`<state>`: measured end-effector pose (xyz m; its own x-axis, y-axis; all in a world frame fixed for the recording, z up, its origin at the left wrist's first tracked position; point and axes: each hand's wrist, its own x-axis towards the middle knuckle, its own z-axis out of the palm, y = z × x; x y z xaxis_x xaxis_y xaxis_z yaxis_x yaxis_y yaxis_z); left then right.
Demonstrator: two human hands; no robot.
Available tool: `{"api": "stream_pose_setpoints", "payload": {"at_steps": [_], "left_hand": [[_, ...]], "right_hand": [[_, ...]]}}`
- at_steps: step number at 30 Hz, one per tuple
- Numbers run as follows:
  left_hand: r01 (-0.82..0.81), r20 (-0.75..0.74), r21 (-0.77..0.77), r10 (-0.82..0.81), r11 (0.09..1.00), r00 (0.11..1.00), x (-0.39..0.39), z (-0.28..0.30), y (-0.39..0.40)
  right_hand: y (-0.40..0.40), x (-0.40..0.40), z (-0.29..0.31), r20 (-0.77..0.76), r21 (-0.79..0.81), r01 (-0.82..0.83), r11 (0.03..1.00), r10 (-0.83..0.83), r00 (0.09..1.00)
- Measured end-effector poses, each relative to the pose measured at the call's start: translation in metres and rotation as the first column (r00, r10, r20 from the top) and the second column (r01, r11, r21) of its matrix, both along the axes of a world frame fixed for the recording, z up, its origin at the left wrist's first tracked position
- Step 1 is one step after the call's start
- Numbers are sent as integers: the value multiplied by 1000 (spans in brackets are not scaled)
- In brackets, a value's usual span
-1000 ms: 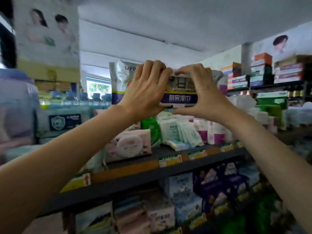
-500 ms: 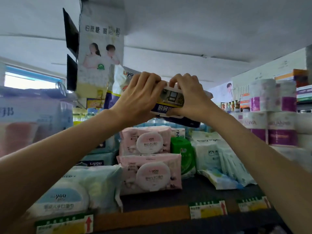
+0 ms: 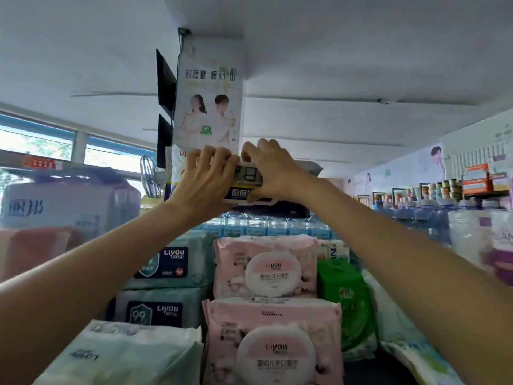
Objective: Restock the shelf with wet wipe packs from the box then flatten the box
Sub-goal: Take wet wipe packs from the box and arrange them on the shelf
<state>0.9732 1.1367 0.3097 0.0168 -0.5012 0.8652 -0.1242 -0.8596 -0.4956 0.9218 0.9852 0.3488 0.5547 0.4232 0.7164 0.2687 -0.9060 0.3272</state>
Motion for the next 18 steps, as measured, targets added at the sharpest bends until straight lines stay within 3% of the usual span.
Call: {"api": "stream_pose_setpoints", "payload": {"at_steps": [6,10,14,18], "left_hand": [[-186,-293,36,188,982,937,52,-29,18],[-162,-506,53,167,985,846,48,-22,19],[-159,-493,86,181,984,851,41,-22,24],[-149,-488,67,162,987,858,31,-29,32]], "right_hand": [[23,65,-25,-197,-3,49,999,-49,979],[23,77,-23,-255,68,53,996,-34,966],[18,71,-27,-262,90,58,994,-33,965],[11,59,-34,-212,79,185,980,-165,963]]}}
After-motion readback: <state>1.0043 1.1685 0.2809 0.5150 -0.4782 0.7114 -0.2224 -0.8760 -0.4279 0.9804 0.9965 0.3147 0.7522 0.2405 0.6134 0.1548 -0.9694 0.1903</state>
